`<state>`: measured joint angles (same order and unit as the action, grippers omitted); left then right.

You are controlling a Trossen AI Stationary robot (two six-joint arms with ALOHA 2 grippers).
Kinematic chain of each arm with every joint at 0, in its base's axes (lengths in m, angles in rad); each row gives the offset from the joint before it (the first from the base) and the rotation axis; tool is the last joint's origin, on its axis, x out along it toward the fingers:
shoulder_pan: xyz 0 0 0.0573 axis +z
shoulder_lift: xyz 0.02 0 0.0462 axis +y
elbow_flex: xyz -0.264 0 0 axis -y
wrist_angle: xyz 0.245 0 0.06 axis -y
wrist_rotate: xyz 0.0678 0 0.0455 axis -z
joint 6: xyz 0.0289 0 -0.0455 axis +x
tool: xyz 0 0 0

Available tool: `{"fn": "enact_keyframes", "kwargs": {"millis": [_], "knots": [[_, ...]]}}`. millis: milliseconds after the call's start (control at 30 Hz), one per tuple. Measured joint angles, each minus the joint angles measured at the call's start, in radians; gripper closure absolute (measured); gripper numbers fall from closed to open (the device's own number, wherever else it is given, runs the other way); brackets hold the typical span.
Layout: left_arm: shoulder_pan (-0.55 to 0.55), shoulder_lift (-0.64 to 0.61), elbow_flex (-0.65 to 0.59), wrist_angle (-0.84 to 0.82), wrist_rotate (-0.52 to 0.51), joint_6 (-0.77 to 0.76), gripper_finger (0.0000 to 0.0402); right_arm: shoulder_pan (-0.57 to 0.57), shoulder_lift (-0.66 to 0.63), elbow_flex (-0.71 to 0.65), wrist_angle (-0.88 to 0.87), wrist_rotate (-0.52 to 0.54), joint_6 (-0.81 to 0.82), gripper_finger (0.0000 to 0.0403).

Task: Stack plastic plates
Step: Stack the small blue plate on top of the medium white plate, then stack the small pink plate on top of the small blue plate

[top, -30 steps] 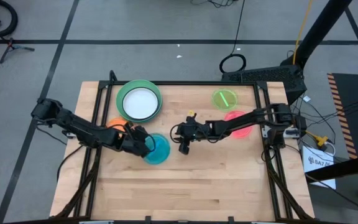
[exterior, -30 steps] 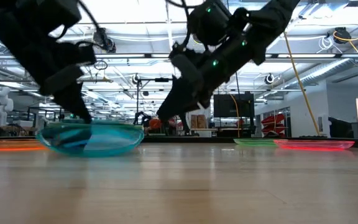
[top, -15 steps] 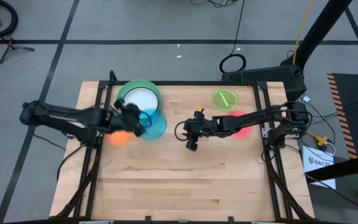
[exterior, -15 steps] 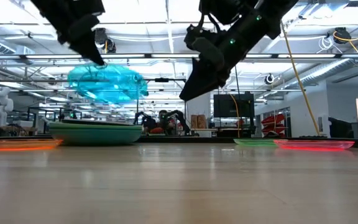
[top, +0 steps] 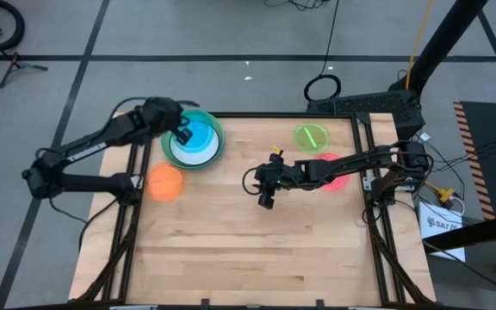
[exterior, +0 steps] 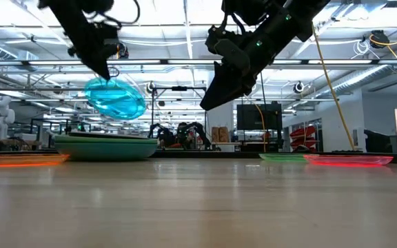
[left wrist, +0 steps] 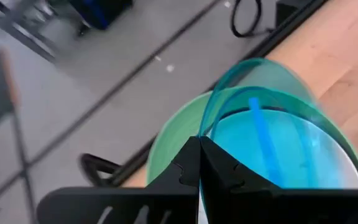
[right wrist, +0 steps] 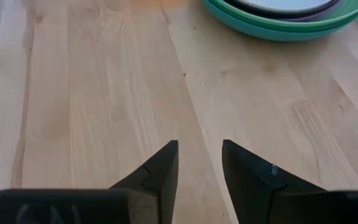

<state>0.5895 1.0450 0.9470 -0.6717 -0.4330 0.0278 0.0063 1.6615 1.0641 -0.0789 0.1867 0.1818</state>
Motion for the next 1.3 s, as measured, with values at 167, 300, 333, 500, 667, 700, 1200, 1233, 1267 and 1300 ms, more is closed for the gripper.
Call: {"fn": "enact_keyframes", "kwargs": {"millis": [167, 300, 333, 500, 667, 700, 1200, 1233, 1267, 1300], "knots": [[0.137, 0.102, 0.0, 0.02, 0.145, 0.013, 0.0401, 0.0, 0.0, 0.0, 0.0, 0.0, 0.007, 0.0287], [0.168, 0.16, -0.001, 0.015, 0.172, 0.022, 0.0396, 0.0, 0.0, 0.0, -0.001, 0.0, 0.012, 0.0287], [0.17, 0.17, -0.001, 0.015, 0.173, 0.022, 0.0394, 0.0, 0.0, 0.0, -0.001, 0.0, 0.012, 0.0287], [0.169, 0.189, -0.001, 0.011, 0.175, 0.03, 0.0386, 0.0, 0.0, 0.0, -0.001, 0.0, 0.012, 0.0287], [0.169, 0.188, -0.001, 0.01, 0.175, 0.019, 0.0384, 0.0, 0.0, 0.0, -0.001, 0.0, 0.012, 0.0287], [0.169, 0.188, -0.001, 0.01, 0.175, 0.017, 0.0384, 0.0, 0.0, 0.0, -0.001, 0.0, 0.012, 0.0287], [0.169, 0.188, -0.001, 0.01, 0.175, -0.002, 0.0336, -0.019, 0.001, 0.0, 0.007, 0.081, 0.066, 0.0287], [0.169, 0.188, -0.001, 0.01, 0.175, 0.001, 0.0325, -0.018, 0.001, 0.0, 0.007, 0.08, 0.08, 0.0287], [0.169, 0.188, -0.001, 0.01, 0.175, 0.005, 0.0315, -0.018, 0.001, 0.0, 0.007, 0.079, 0.093, 0.0287], [0.169, 0.188, -0.001, 0.012, 0.175, 0.005, 0.0306, -0.016, 0.001, 0.0, 0.005, 0.079, 0.109, 0.0287]]}}
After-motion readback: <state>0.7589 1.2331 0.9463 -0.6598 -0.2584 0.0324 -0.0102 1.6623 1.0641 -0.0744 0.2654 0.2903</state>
